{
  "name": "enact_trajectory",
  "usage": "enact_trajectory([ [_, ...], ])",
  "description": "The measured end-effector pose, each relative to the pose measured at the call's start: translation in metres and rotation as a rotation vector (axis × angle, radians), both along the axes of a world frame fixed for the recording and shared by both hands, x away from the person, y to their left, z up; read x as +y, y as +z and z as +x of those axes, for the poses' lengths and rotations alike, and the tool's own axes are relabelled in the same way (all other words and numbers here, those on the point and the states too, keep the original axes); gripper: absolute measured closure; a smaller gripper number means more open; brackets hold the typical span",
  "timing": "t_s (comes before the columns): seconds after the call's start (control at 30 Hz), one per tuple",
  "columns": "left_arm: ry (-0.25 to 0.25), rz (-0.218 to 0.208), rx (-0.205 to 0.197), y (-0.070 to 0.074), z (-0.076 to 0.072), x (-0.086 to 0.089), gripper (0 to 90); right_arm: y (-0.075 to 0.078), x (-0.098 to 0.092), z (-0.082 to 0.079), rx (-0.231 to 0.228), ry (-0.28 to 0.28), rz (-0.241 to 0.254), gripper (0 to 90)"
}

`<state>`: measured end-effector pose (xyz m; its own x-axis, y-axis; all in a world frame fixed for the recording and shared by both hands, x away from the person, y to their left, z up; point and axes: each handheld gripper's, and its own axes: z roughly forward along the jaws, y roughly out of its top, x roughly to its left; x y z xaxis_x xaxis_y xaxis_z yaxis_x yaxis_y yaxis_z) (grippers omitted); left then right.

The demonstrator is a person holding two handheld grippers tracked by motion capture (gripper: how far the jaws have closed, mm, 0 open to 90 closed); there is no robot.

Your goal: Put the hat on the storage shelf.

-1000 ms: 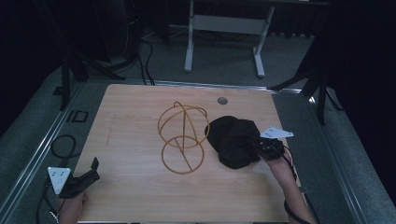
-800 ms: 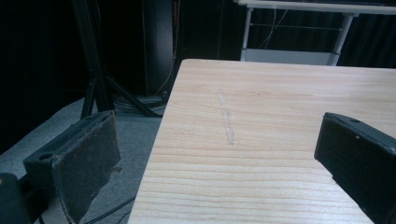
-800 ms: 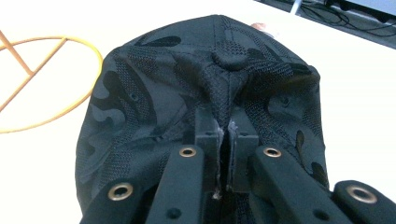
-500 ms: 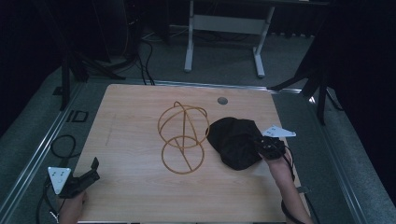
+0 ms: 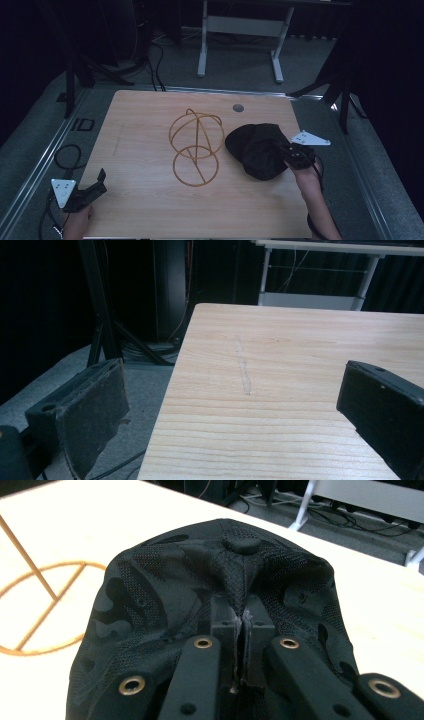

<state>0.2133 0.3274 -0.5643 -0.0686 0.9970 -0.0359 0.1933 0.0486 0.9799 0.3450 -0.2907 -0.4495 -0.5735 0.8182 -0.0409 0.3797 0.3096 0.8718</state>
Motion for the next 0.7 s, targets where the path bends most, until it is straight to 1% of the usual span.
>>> enact_trajectory([
  [0.03,0.0,0.0,0.0,0.0,0.0,0.0,0.6,0.0,0.0,0.0,0.0,0.0,0.0,86.8],
  [0.1,0.001,0.001,-0.002,0.0,0.0,0.0,0.6,0.008,-0.003,-0.001,-0.009,-0.004,0.012,86.8],
  [0.13,0.001,0.001,-0.002,0.0,0.0,0.0,0.6,0.008,-0.003,-0.001,-0.009,-0.004,0.012,86.8],
  [0.17,0.002,-0.001,-0.001,0.0,0.0,0.0,0.6,0.014,-0.004,-0.002,-0.019,-0.004,0.011,86.8],
  [0.23,0.003,-0.001,0.0,0.0,0.0,0.0,0.6,0.02,-0.005,-0.004,-0.032,-0.007,0.011,86.8],
  [0.37,0.005,0.005,-0.003,0.0,0.0,0.0,0.6,0.033,-0.008,-0.007,-0.051,-0.011,0.028,86.8],
  [0.4,0.005,0.006,-0.003,0.0,0.0,0.0,0.6,0.033,-0.008,-0.007,-0.051,-0.011,0.028,86.8],
  [0.43,0.005,0.005,-0.002,0.0,0.0,0.0,0.6,0.041,-0.01,-0.009,-0.064,-0.012,0.032,86.8],
  [0.47,0.006,0.002,-0.002,0.0,0.0,0.0,0.6,0.045,-0.01,-0.011,-0.073,-0.013,0.03,86.8],
  [0.53,0.007,0.001,-0.001,0.0,0.0,0.0,0.6,0.045,-0.01,-0.011,-0.073,-0.013,0.03,86.8],
  [0.57,0.008,-0.001,-0.001,0.0,0.0,0.0,0.6,0.057,-0.013,-0.014,-0.094,-0.017,0.032,86.8],
  [0.6,0.008,-0.001,-0.001,0.0,0.0,0.0,0.6,0.057,-0.013,-0.014,-0.094,-0.017,0.032,86.8],
  [0.63,0.007,-0.001,0.0,0.0,0.0,0.0,0.6,0.066,-0.015,-0.017,-0.107,-0.018,0.036,86.8],
  [0.7,0.007,-0.001,0.001,0.0,0.0,0.0,0.6,0.069,-0.016,-0.017,-0.112,-0.02,0.034,86.8],
])
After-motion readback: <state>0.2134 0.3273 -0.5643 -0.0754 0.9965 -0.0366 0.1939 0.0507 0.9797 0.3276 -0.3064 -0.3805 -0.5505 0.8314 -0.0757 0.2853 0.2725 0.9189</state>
